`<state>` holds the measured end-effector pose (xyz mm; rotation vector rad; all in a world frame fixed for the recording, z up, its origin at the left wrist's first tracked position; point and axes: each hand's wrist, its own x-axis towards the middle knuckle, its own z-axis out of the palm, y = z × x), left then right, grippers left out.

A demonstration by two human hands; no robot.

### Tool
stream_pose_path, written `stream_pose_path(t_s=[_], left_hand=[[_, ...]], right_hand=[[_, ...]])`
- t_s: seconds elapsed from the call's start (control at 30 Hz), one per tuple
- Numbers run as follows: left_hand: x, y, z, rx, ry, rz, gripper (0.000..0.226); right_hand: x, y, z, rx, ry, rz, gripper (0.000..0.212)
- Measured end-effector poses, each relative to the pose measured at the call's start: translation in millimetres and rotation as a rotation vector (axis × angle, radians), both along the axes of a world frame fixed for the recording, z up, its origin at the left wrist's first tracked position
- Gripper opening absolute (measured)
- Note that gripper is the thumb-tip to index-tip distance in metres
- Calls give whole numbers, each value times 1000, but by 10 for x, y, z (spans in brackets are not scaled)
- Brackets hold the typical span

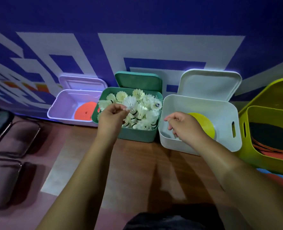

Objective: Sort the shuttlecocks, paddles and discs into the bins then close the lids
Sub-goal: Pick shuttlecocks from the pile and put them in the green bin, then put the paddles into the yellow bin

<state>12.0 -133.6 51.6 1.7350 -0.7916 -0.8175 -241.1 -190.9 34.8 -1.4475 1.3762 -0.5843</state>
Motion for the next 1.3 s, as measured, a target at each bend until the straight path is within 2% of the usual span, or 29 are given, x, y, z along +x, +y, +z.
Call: stream_pose_path(t_s=[0.13,0.2,0.27,0.37,0.43,0.8,1.0,1.3], left_hand=[[420,-470,0,-4,-132,6,11],[528,-660,-16,17,-279,-51,5],[582,-797,-76,100,-381,-148,13],[585,-876,-198,237,-331,-202,25],[552,-861,-244,264,-310,-190,23],[161,-656,-267,150,-264,-233,13],[-360,-492,-232,105,-168,-312,11],[-1469,-303,-192,142,-120,-515,14]], right_hand=[[229,-193,13,-13,8,-16,23],[299,-283,26,-27,17,-25,23],[360,-355,22,-27,23,-42,23],[430,-419,-4,-14,38,-57,23],[449,-441,-28,-10,42,-57,23],[311,-308,-128,42,14,-80,24],[-104,-128,-77,52,10,-115,26],[-1067,226,3,31,7,-197,23]])
